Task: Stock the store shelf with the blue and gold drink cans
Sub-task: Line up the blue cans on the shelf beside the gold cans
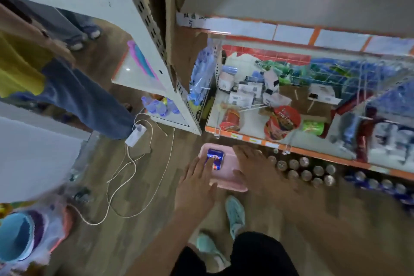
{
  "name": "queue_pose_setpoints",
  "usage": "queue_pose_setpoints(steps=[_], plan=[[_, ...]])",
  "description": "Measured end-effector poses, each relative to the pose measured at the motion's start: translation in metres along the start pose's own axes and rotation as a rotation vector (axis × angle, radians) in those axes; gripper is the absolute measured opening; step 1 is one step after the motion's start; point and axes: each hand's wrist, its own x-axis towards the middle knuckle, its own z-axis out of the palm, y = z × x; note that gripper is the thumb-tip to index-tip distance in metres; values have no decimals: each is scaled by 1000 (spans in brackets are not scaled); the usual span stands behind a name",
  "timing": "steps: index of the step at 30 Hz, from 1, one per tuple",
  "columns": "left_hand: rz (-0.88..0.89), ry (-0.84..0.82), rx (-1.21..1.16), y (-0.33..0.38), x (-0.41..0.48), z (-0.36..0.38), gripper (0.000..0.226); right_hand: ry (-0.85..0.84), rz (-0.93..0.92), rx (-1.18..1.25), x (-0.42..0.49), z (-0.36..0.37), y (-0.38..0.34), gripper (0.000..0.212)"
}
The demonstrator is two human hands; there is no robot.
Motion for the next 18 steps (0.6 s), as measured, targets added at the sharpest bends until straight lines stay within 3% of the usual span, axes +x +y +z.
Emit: queue_pose_setpoints(steps=[4,8,13,18], plan=[[163,-84,9,-40,36,21,74,-14,194,-87,19,28,-5,61],[312,-135,29,-87,82,60,66,33,403,25,41,108,-5,55],[434,-198,123,-140,128,125,73,-42,537,256,72,202,-14,70],[449,-296,195,-189,171,209,73,-64,547,249,108,307,-2,72]])
